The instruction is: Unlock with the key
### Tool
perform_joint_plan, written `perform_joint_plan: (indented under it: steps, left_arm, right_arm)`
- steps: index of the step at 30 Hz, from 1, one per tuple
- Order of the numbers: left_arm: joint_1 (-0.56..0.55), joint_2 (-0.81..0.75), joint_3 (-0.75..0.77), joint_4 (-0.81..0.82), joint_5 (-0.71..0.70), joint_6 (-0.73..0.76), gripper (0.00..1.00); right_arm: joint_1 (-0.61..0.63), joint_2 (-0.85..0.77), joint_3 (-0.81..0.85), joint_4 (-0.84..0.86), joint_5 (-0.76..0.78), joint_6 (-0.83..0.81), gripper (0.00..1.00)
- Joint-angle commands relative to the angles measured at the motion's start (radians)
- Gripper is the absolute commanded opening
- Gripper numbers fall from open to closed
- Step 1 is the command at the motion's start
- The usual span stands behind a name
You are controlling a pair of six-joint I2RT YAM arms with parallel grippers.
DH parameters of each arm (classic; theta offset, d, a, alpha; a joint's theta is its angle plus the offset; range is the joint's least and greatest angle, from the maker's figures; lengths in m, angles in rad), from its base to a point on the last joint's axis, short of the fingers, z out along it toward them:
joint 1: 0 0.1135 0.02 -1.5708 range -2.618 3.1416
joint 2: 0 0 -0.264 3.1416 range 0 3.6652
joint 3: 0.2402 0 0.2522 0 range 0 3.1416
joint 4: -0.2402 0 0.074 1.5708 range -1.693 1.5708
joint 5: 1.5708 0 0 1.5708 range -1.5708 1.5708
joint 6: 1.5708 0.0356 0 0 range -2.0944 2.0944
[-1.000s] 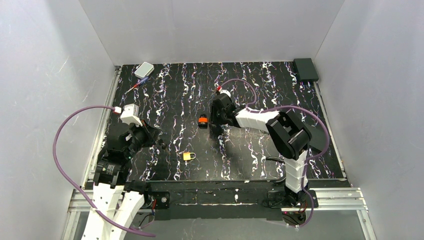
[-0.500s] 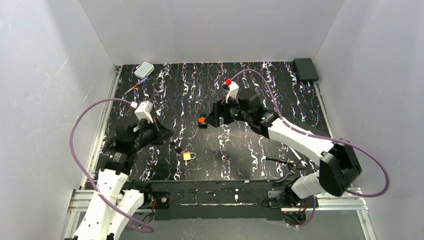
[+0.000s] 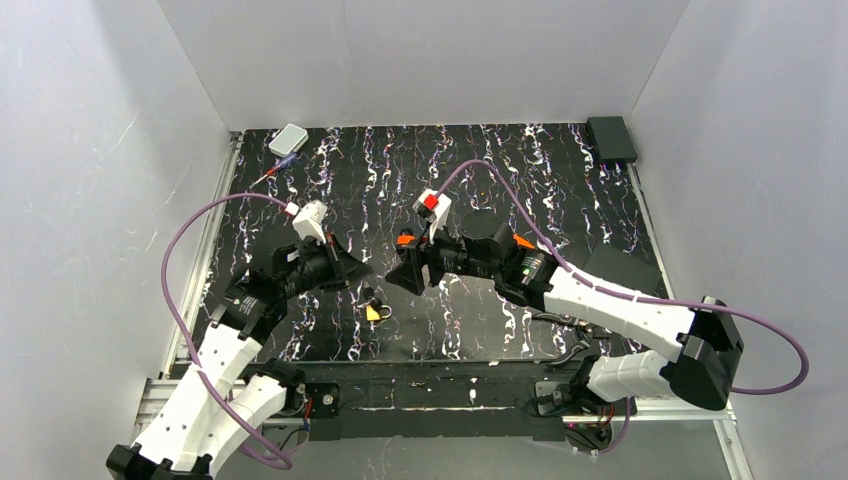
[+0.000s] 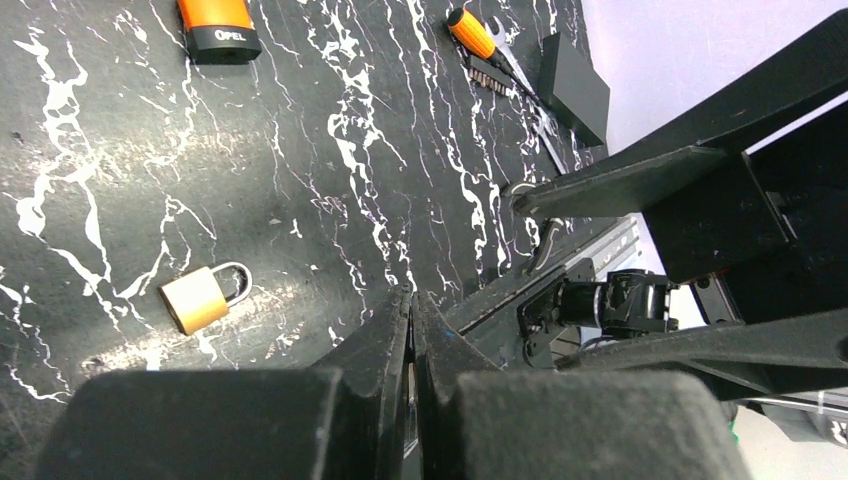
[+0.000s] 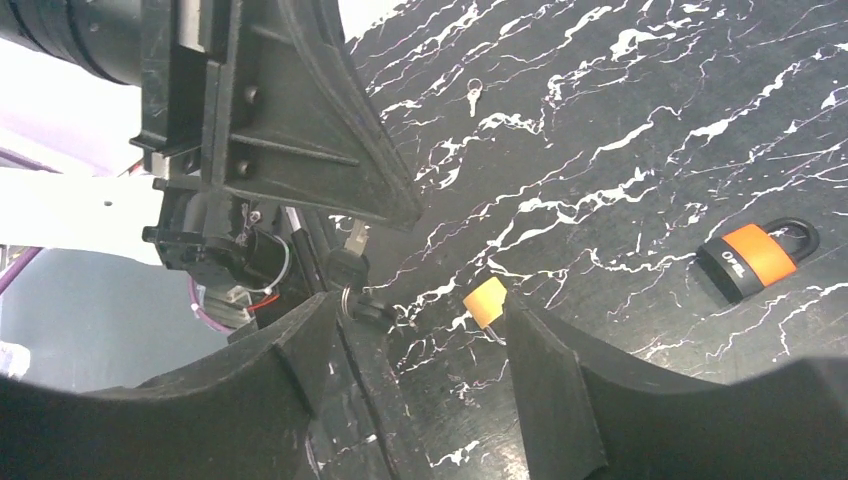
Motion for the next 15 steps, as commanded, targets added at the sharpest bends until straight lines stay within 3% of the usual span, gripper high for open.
perform_joint_plan:
  steps: [1,10,15]
  left_arm:
    - [-0.035,-0.01,0.035,0.025,-0.033,-0.064,0.0]
    - [-0.054,-0.077,0.023,0.119,0.052,-0.099,0.0]
    - [-0.055,-0.11,0.011,0.181,0.117,-0.105,0.0]
  right_arm:
    - [-0.001,-0.019,0.006,0.023,0.001,-0.041,0.69]
    - [0.0,-0.013,-0.029,0.151,-0.266,0.019,0.67]
    - [0.0,-0.005,-0.04,0.213,-0.315,0.074,0.63]
